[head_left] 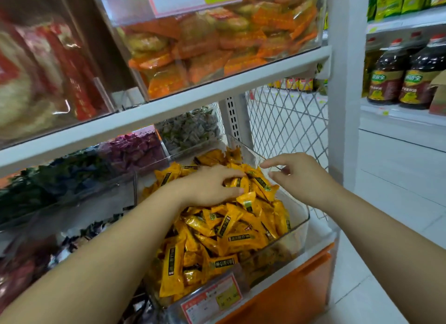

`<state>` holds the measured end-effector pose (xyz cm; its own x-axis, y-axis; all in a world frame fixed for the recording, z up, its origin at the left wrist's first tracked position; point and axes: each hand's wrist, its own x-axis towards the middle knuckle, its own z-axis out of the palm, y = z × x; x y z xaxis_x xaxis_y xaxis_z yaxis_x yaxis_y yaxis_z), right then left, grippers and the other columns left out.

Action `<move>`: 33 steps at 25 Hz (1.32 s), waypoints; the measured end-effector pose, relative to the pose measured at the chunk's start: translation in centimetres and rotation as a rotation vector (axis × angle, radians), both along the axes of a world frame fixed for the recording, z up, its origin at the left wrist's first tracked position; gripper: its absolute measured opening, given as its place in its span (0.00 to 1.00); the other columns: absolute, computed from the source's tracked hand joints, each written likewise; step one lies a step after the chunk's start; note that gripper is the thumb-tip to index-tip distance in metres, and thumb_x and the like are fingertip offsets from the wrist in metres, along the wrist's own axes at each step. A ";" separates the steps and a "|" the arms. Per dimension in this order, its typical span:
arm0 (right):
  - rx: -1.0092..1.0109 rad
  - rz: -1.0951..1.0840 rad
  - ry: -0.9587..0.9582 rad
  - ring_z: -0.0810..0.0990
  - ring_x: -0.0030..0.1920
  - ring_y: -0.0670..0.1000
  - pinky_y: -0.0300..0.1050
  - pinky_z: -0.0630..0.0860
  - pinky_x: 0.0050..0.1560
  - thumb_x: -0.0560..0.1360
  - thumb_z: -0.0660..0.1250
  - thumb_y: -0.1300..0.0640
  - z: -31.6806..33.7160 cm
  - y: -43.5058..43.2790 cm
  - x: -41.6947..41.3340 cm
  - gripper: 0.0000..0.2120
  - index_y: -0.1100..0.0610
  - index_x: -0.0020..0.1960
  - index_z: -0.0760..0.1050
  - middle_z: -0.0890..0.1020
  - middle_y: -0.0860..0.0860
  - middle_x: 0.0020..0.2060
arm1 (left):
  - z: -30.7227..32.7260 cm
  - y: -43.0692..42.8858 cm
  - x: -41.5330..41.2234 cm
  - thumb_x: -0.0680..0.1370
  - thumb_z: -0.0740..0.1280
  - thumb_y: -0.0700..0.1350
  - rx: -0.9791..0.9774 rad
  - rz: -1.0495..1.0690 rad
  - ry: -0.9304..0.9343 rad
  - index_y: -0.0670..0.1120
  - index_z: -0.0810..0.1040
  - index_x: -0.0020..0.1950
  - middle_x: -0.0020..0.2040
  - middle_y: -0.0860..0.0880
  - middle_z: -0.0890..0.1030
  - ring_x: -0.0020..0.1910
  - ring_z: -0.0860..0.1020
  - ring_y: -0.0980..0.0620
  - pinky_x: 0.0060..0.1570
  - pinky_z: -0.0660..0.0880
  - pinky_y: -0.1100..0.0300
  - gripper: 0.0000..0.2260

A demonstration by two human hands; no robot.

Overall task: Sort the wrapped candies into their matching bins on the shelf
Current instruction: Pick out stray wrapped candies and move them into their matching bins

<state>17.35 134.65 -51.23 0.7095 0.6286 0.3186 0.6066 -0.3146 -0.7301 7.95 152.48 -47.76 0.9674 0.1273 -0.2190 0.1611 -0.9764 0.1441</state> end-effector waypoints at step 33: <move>-0.378 0.279 -0.140 0.76 0.52 0.39 0.31 0.67 0.52 0.78 0.62 0.53 3.3 1.7 -4.8 0.13 0.48 0.61 0.76 0.79 0.45 0.57 | 0.9 1.0 -9.0 0.79 0.60 0.54 -0.200 0.179 -0.441 0.62 0.69 0.66 0.68 0.60 0.69 0.68 0.66 0.58 0.70 0.60 0.47 0.15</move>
<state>12.54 136.35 -47.95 0.4643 0.8786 0.1119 0.7897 -0.3535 -0.5014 -1.00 153.43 -46.82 0.9401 0.2968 0.1677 0.2052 -0.8854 0.4171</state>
